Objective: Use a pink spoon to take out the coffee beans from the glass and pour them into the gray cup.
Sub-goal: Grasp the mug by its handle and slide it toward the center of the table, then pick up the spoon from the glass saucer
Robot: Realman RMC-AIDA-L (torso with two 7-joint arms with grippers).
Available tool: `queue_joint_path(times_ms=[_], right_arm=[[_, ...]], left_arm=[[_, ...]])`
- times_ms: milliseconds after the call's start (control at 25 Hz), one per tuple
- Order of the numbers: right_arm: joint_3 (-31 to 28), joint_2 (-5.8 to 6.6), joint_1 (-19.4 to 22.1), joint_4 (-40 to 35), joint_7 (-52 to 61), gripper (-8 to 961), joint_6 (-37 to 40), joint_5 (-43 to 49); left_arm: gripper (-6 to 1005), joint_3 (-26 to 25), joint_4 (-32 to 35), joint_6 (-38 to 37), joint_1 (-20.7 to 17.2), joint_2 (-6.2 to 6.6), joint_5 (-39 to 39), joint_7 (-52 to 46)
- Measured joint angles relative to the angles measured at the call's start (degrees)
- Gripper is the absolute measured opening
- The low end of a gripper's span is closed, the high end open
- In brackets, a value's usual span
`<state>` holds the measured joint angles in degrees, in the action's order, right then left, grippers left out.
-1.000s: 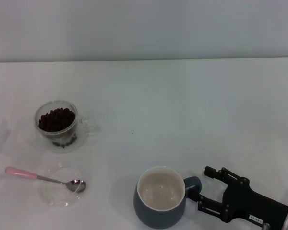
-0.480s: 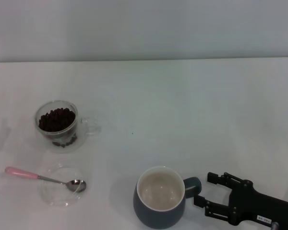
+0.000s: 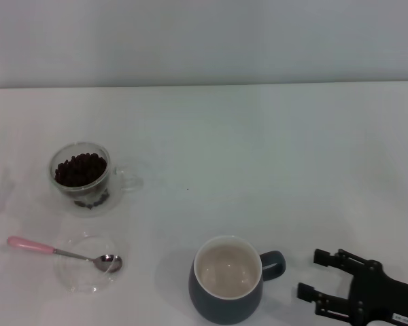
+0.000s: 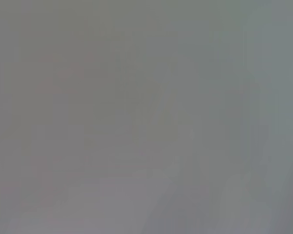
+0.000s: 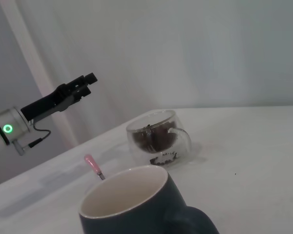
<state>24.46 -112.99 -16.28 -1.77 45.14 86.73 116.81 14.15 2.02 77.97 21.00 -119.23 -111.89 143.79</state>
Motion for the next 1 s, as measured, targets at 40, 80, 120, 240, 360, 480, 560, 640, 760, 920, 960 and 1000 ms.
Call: queue_joint_path(times_ms=[40, 80, 120, 240, 360, 480, 560, 640, 760, 920, 960, 1000], right_arm=[[0.04, 0.14, 0.53, -0.60, 0.24, 847, 0.49, -0.03], [0.00, 0.24, 1.03, -1.16, 0.50, 847, 0.75, -0.14], [-0.16, 0.30, 1.65, -1.88, 0.95, 847, 0.94, -0.33], [-0.63, 0.34, 3.35, -4.38, 2.53, 846, 1.49, -1.35], [-0.69, 0.08, 5.32, -6.88, 3.26, 846, 2.04, -4.28], [-0.78, -0.28, 6.86, -8.49, 3.13, 846, 2.07, -8.55], [-1.16, -0.71, 7.48, -9.11, 2.64, 845, 1.73, -12.33], [-4.31, -1.69, 7.73, -8.39, -0.73, 845, 1.44, -19.10], [-7.10, -2.01, 7.32, -6.15, -5.25, 845, 1.67, -23.64], [-11.13, -2.13, 5.26, -1.58, -13.72, 844, 2.31, -33.64], [-11.68, -2.13, 4.66, -0.91, -14.73, 844, 2.31, -35.67], [-12.10, -2.14, 3.98, -0.41, -15.59, 844, 2.26, -37.65]], left_arm=[[862, 0.00, 0.00, 0.00, 0.00, -0.01, 0.00, 0.00], [862, 0.00, 0.00, 0.01, 0.00, -0.02, 0.00, 0.00], [862, 0.00, 0.00, 0.02, 0.00, -0.02, 0.00, 0.00], [862, 0.00, 0.00, 0.04, -0.15, -0.03, -0.18, 0.00], [861, 0.00, 0.00, 0.06, -0.46, -0.03, -0.55, 0.00], [861, 0.11, 0.00, 0.19, -0.89, 0.00, -0.59, 0.00], [861, 0.38, 0.09, 0.55, -1.33, 0.08, -0.35, 0.11], [861, 0.45, 0.16, 0.73, -1.55, 0.10, -0.22, 0.25], [861, 0.52, 0.24, 1.11, -2.15, 0.17, 0.15, 0.28], [861, 0.54, 0.18, 2.94, -4.98, 0.25, 2.23, -0.37], [862, 0.54, 0.14, 3.21, -5.47, 0.25, 2.48, -0.78], [862, 0.54, 0.05, 3.65, -6.36, 0.25, 2.85, -1.86]])
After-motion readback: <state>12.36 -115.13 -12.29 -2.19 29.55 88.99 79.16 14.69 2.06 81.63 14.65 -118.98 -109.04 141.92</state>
